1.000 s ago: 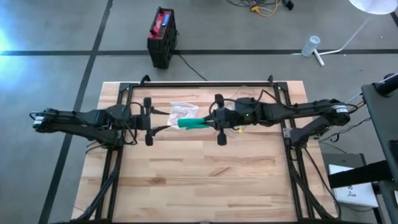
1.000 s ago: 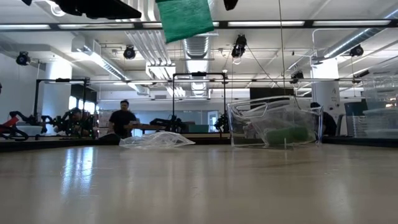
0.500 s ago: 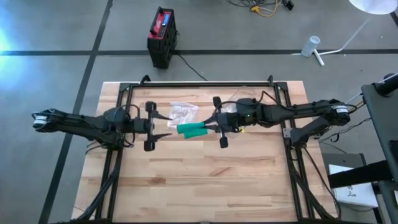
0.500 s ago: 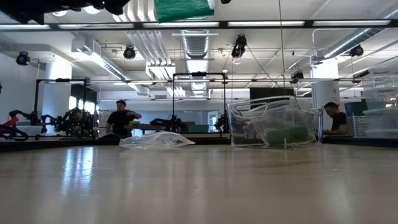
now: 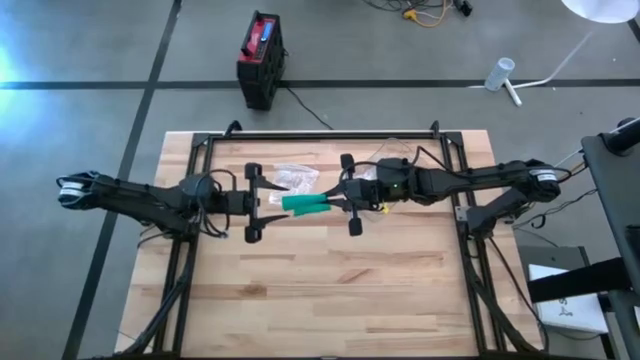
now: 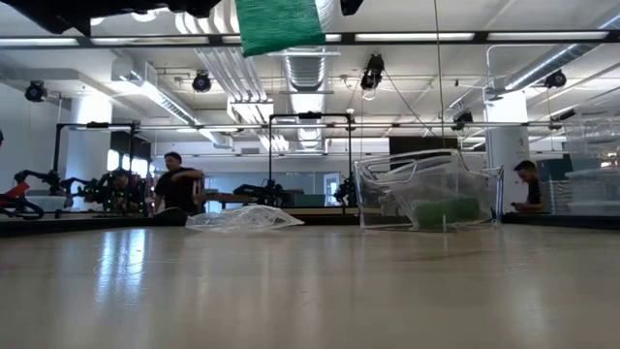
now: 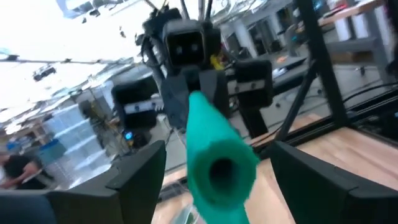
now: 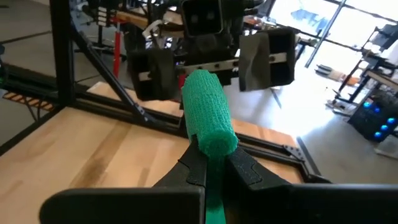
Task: Roll bandage
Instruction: Roll the dark green bandage
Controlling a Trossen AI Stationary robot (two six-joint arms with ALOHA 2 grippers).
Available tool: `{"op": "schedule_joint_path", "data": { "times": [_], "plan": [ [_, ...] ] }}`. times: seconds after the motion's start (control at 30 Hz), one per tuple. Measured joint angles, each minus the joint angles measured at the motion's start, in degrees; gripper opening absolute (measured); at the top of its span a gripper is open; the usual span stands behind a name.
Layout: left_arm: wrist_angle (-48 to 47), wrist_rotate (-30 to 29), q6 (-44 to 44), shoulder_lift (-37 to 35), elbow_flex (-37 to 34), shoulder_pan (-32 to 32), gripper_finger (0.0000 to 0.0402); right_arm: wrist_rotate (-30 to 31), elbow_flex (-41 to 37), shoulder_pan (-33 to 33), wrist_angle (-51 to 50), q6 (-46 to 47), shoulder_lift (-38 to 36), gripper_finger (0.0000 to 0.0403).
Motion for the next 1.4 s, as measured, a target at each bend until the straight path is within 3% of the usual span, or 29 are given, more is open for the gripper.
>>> {"op": "schedule_joint_path", "data": {
  "times": [0.13,0.3,0.4,0.57,0.63,1.1,1.4],
  "plan": [
    [-0.23,-5.09,-0.87,1.93,0.73,0.0,0.027,1.11,0.0,0.0,0.22,0.26,0.0,0.0009],
    [0.06,-5.68,-2.14,2.29,1.4,-0.02,0.0223,1.2,-0.02,-0.02,0.02,1.6,0.0,0.0009],
    [0.15,-4.62,-4.83,1.83,1.47,0.0,0.0167,1.22,-0.02,-0.02,-0.07,1.69,0.0,0.0009],
    [-0.15,-3.91,-7.14,1.54,0.86,0.0,0.004,1.83,0.0,-0.06,0.15,2.25,0.0,0.0009],
    [-0.08,-3.92,-7.22,1.55,0.73,0.0,0.0016,2.51,0.0,-0.04,0.41,2.65,0.0,0.0009],
    [-1.14,-3.93,-3.48,2.93,0.73,0.0,0.008,2.51,-0.02,0.0,2.83,5.79,0.0,0.0009],
    [-0.4,-4.41,-2.68,3.6,0.53,0.02,0.0152,0.86,0.02,0.0,4.22,5.62,-0.2,0.0008]
  ]
}}
